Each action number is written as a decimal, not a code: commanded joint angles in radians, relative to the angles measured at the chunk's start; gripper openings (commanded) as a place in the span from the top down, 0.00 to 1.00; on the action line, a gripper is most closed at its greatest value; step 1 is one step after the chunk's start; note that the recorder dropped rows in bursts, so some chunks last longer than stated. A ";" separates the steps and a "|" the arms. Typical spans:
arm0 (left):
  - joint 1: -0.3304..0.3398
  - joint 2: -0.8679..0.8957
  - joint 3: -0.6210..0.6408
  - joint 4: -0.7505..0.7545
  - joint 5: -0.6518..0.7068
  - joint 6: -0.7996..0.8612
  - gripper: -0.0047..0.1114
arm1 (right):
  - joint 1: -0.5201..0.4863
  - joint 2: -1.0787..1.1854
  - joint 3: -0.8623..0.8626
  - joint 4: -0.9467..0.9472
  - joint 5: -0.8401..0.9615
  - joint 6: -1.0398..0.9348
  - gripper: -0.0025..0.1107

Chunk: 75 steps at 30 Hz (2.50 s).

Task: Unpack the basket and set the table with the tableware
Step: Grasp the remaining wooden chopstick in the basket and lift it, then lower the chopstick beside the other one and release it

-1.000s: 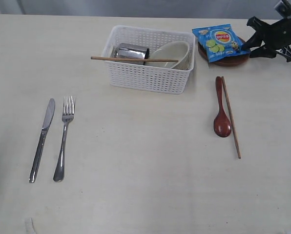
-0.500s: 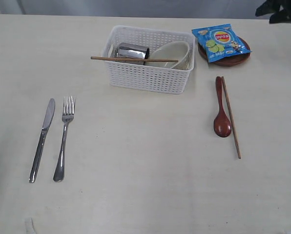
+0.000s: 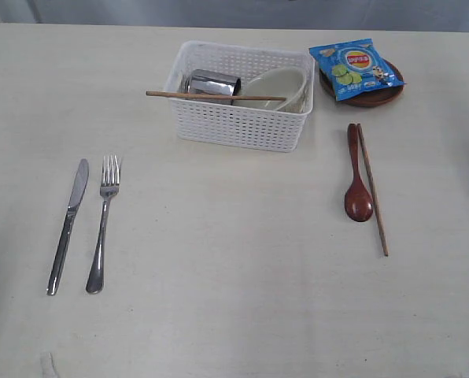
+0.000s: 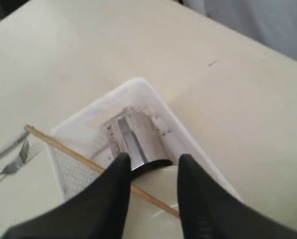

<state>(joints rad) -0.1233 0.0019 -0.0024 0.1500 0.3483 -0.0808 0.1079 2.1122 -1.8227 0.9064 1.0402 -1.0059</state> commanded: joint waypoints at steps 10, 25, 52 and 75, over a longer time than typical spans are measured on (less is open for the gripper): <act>-0.005 -0.002 0.002 -0.001 -0.001 -0.002 0.96 | 0.414 0.001 -0.004 -0.242 -0.091 -0.161 0.55; -0.005 -0.002 0.002 -0.001 -0.001 -0.002 0.96 | 0.549 0.114 -0.004 -0.422 -0.313 -0.230 0.56; -0.005 -0.002 0.002 -0.001 -0.001 -0.002 0.96 | 0.549 -0.132 -0.004 -0.466 -0.283 -0.178 0.98; -0.005 -0.002 0.002 -0.001 -0.001 -0.002 0.96 | 0.093 -0.218 0.236 -0.974 -0.070 1.154 0.98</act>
<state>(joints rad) -0.1233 0.0019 -0.0024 0.1500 0.3483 -0.0808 0.2687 1.8785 -1.6599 -0.0986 0.9798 0.0910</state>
